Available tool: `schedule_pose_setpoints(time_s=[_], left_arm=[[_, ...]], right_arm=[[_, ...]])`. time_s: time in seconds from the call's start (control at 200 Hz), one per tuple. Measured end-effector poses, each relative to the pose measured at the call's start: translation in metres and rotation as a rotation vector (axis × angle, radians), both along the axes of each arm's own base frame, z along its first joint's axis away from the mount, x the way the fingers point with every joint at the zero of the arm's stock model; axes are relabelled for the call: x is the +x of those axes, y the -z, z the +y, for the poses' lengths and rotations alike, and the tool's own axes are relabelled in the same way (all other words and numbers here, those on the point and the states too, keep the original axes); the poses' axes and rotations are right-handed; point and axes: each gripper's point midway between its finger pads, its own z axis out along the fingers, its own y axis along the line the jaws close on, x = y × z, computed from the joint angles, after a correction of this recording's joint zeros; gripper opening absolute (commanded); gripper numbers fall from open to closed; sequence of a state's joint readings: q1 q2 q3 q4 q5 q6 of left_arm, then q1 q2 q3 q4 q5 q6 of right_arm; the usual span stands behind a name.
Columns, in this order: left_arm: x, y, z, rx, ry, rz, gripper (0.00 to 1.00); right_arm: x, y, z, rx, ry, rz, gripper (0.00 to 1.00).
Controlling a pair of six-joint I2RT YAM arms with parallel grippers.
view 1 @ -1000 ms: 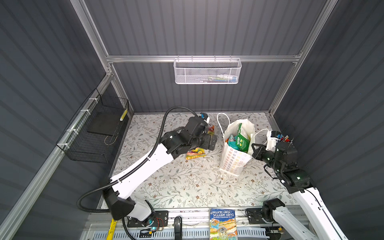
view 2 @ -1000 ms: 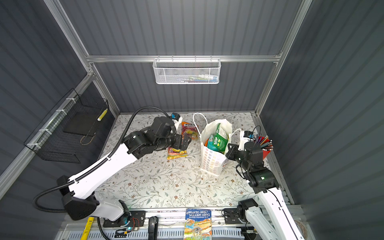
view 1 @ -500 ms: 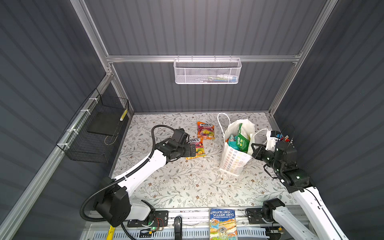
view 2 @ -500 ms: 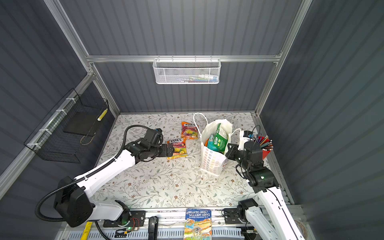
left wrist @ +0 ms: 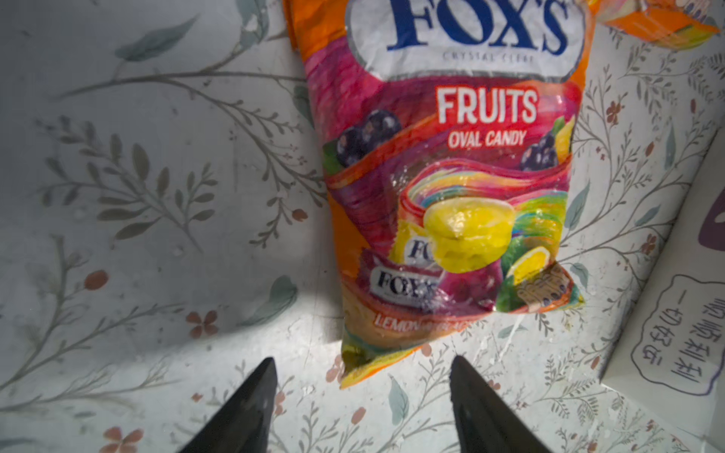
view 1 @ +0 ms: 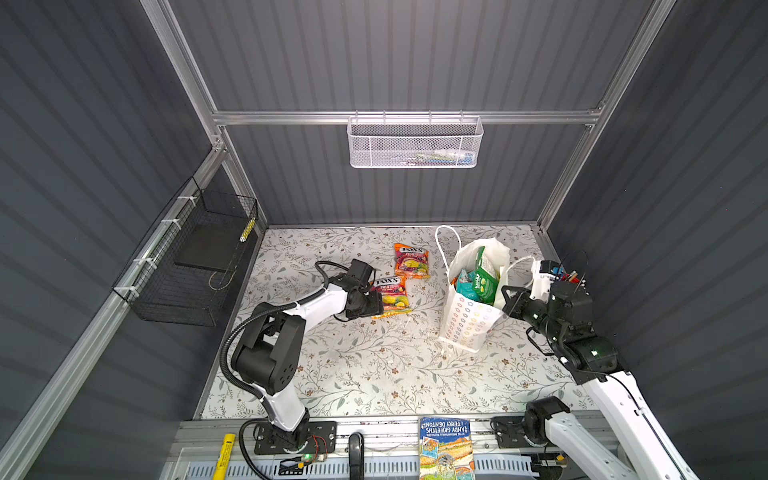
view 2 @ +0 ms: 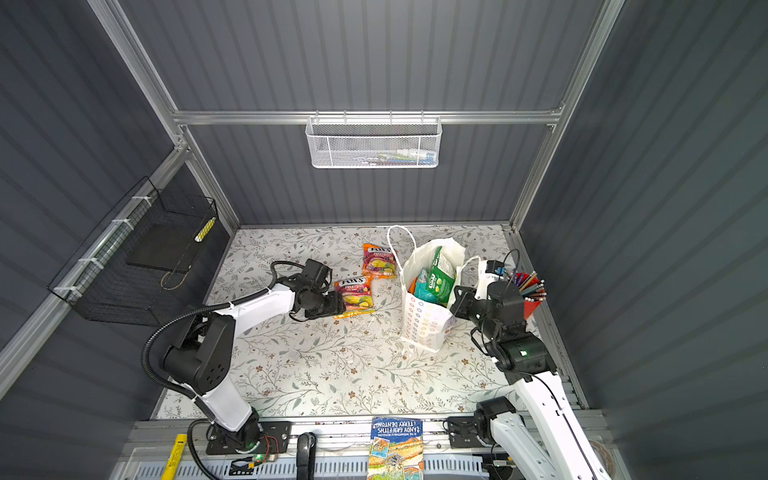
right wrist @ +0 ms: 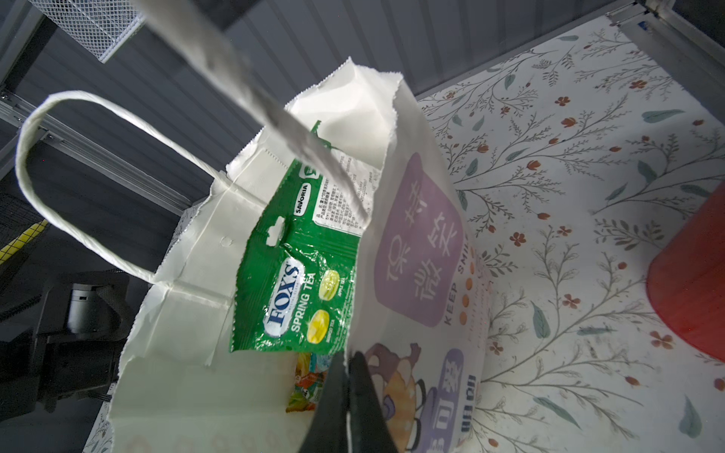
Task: Place the snacks into the paper bag
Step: 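Move the left gripper to the FOX'S FRUITS bag and grasp it, then lift the FOX'S FRUITS bag and carry it over the paper bag with the left gripper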
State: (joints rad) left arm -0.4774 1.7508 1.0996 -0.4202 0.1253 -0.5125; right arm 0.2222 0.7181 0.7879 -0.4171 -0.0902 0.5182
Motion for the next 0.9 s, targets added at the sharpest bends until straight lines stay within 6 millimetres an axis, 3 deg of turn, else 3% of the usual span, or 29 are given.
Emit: schedule_pose_setpoints(time_s=[0.22,0.435,0.57,0.771,0.896], left_arm=[[0.01,0.004,-0.012,-0.034,0.014,0.008,0.58],[0.016,0.012,-0.017,-0.04,0.022,0.024,0.44],[0.017,0.021,-0.018,-0.036,0.015,0.042,0.3],[0.022,0.014,-0.024,-0.067,0.011,0.024,0.04],[0.021,0.01,-0.024,-0.074,0.008,0.021,0.0]], right_arm=[[0.001,0.0,0.001,0.0,-0.001,0.001,0.0],[0.002,0.002,0.002,0.001,-0.009,0.005,0.0],[0.003,0.002,0.002,0.0,-0.011,0.004,0.0],[0.003,0.001,0.003,0.001,-0.012,0.004,0.0],[0.003,0.001,0.003,0.002,-0.013,0.004,0.0]])
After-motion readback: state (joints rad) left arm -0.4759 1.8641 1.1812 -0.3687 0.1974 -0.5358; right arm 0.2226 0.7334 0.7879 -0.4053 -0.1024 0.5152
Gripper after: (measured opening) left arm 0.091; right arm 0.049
